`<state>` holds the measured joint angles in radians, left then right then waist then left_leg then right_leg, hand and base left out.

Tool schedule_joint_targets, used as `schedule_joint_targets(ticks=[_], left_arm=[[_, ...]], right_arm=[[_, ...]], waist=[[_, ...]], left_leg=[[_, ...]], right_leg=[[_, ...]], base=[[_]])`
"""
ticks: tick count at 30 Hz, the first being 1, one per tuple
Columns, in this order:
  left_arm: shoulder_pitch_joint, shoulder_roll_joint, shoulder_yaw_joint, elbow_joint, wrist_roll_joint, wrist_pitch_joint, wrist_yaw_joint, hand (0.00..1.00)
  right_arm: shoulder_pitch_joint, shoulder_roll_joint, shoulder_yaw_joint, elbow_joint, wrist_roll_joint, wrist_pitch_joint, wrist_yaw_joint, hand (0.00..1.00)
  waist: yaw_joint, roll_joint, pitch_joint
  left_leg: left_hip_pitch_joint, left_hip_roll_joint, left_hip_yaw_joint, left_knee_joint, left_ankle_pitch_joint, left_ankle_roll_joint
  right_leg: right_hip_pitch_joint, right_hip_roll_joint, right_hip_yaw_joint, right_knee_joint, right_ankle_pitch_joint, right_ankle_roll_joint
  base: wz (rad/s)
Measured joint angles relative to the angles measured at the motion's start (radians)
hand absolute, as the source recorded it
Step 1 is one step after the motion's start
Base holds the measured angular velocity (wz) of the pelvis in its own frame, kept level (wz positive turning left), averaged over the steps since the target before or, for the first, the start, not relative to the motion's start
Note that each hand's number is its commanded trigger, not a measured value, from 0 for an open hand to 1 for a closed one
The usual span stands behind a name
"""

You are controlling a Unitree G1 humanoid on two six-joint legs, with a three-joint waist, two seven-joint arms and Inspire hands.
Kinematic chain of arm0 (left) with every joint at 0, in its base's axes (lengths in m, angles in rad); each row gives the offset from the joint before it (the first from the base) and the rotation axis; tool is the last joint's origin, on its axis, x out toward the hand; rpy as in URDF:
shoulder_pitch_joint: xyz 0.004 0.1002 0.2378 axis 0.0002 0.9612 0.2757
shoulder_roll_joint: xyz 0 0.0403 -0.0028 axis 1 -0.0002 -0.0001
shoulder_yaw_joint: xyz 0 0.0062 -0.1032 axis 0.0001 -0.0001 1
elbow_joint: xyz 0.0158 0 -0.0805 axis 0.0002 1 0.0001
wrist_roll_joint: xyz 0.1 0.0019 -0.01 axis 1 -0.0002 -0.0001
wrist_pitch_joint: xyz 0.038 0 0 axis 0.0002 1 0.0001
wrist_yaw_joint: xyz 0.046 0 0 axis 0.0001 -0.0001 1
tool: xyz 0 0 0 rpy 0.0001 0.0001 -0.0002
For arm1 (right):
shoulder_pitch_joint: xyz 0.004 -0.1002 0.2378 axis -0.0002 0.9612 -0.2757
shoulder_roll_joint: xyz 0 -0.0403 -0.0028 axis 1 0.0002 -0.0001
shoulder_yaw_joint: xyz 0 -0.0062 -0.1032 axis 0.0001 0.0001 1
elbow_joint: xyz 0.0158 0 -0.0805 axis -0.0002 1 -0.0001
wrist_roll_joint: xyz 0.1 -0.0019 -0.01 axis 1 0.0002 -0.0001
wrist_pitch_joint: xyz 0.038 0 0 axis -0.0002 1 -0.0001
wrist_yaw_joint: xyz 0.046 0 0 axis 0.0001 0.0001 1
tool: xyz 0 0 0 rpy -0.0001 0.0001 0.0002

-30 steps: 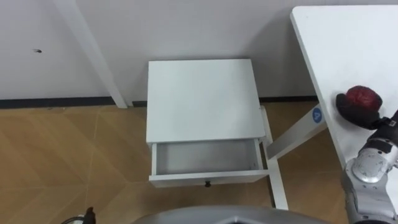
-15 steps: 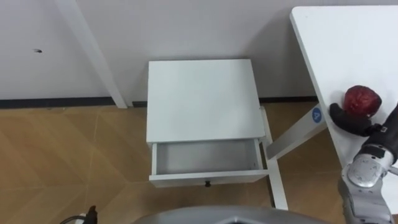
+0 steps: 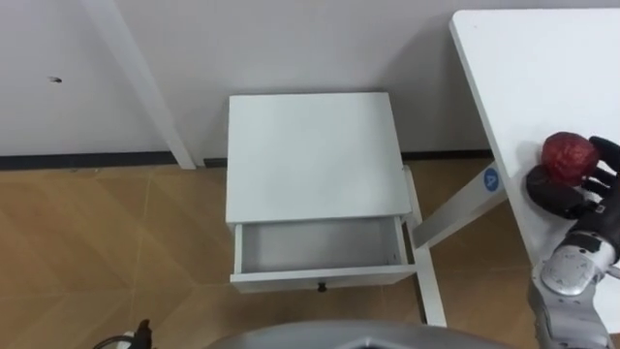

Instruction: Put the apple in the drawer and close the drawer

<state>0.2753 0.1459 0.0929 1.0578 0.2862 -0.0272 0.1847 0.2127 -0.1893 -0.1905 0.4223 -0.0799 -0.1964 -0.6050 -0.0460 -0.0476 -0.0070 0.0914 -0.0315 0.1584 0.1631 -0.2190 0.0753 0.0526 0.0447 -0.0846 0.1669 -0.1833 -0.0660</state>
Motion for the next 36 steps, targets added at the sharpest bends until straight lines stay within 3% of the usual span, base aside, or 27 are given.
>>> schedule_joint_targets(ticks=[11, 19, 28, 30, 36], left_arm=[[0.002, 0.001, -0.018, 0.004, 0.000, 0.004, -0.004, 0.00], [-0.008, 0.000, -0.027, 0.010, 0.001, 0.029, -0.018, 0.00], [-0.024, -0.003, -0.059, 0.010, 0.002, 0.020, -0.021, 0.00], [-0.028, -0.003, -0.059, 0.010, 0.009, 0.020, -0.021, 0.00], [-0.033, -0.007, -0.062, 0.003, 0.015, 0.018, -0.021, 0.00]], right_arm=[[0.001, 0.003, 0.041, -0.002, -0.003, -0.021, 0.049, 1.00], [-0.012, 0.003, 0.092, -0.051, -0.004, -0.007, 0.146, 1.00], [-0.024, 0.014, 0.264, -0.091, -0.038, 0.046, 0.399, 1.00], [-0.024, 0.023, 0.291, -0.110, -0.062, 0.046, 0.461, 1.00], [-0.024, 0.026, 0.312, -0.156, -0.081, 0.046, 0.538, 1.00]], waist=[[0.007, -0.004, 0.0017], [0.024, 0.002, 0.0003], [0.030, 0.013, 0.0041], [0.035, 0.018, 0.0073], [0.051, 0.016, 0.0064]], left_leg=[[-0.001, 0.000, 0.000, 0.000, 0.000, 0.000], [-0.010, 0.002, -0.006, 0.001, 0.000, 0.000], [-0.017, 0.003, -0.009, -0.001, -0.001, 0.000], [-0.023, 0.003, -0.016, 0.001, -0.001, 0.001], [-0.031, 0.002, -0.031, 0.006, -0.001, 0.000]], right_leg=[[0.000, 0.000, -0.001, -0.008, 0.002, -0.001], [0.000, 0.002, -0.006, -0.008, 0.010, -0.001], [-0.002, 0.002, -0.009, 0.003, 0.013, -0.001], [-0.003, 0.001, -0.015, 0.002, 0.013, -0.001], [-0.009, -0.001, -0.032, 0.000, 0.013, -0.001]], base=[[0.00], [0.02], [0.00], [0.07], [0.09]])
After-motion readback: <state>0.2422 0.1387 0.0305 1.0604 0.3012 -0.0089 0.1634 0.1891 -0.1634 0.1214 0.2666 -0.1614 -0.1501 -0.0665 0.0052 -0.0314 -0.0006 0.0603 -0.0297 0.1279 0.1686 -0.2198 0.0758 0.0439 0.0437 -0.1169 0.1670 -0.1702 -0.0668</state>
